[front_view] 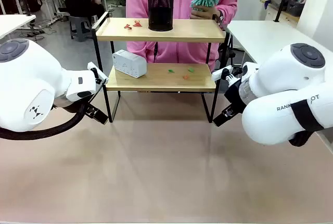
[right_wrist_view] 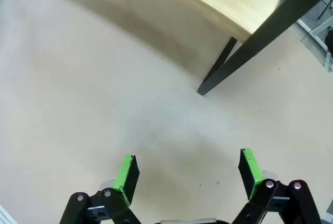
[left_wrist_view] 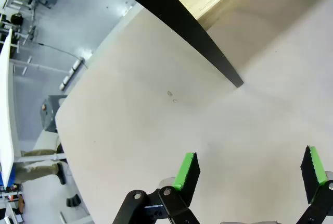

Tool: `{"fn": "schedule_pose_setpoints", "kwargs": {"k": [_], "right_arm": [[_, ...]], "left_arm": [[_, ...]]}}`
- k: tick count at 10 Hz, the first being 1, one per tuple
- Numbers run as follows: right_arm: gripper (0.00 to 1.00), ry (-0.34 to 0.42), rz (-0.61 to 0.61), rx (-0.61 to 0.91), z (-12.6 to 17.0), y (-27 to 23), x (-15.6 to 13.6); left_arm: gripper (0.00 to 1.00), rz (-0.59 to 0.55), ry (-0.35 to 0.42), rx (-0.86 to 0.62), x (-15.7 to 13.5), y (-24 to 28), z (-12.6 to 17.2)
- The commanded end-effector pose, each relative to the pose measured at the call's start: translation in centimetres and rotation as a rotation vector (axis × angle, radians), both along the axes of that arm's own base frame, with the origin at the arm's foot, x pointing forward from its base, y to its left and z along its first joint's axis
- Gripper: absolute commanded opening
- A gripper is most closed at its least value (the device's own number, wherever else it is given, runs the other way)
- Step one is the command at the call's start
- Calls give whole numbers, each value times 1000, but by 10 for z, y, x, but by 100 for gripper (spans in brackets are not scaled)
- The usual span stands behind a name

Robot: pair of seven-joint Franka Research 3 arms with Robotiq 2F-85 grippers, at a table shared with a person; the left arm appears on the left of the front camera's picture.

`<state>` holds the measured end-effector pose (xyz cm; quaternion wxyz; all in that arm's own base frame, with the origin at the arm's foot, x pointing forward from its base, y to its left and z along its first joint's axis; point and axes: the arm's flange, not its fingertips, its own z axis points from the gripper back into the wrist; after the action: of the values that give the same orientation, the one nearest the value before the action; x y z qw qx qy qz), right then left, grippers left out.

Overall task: Clean the shelf.
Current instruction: Pick up the Duster from the human.

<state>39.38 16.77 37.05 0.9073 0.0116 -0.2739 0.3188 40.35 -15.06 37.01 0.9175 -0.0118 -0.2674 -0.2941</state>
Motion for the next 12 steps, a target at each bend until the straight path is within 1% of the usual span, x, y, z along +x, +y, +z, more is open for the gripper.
{"fn": "schedule_pose_setpoints", "kwargs": {"k": [1, 12], "right_arm": [[100, 0, 0, 0, 0, 0, 0], [100, 0, 0, -1, 0, 0, 0]], "left_arm": [[100, 0, 0, 0, 0, 0, 0], [100, 0, 0, 0, 0, 0, 0]]}}
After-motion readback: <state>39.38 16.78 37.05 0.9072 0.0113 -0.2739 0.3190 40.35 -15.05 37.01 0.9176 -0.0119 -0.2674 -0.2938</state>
